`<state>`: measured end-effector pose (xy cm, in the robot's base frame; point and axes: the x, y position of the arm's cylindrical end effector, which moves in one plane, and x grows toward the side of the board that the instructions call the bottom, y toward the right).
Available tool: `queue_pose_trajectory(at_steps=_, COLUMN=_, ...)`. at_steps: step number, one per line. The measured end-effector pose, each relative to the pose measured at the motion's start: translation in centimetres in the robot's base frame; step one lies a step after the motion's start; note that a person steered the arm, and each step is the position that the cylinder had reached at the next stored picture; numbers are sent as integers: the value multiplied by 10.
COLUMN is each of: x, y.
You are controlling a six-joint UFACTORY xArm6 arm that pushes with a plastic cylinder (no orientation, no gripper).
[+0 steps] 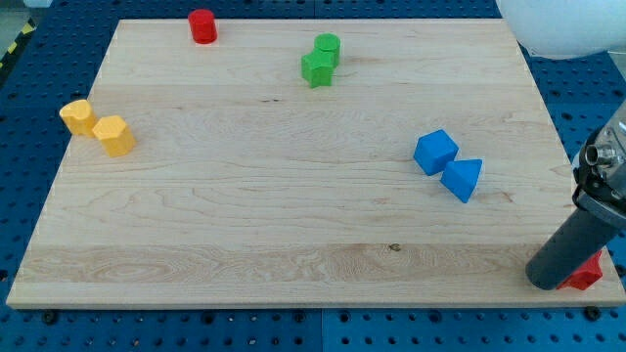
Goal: Move the arm to the bottom center of the board
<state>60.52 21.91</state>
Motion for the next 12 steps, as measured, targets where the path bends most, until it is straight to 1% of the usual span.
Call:
queue_pose_trajectory(at_steps=1, x=0, y=-3)
queue_pose_trajectory(at_steps=3, x=-16, y=-60)
queue_pose_trajectory(at_steps=5, x=-19, y=-76)
queue_pose_trajectory(at_steps=6, x=-21, y=-95)
queue_pose_trajectory(at_steps=9, x=-21, y=-102)
queue_pose_trajectory(at_steps=12, x=-21, y=-183)
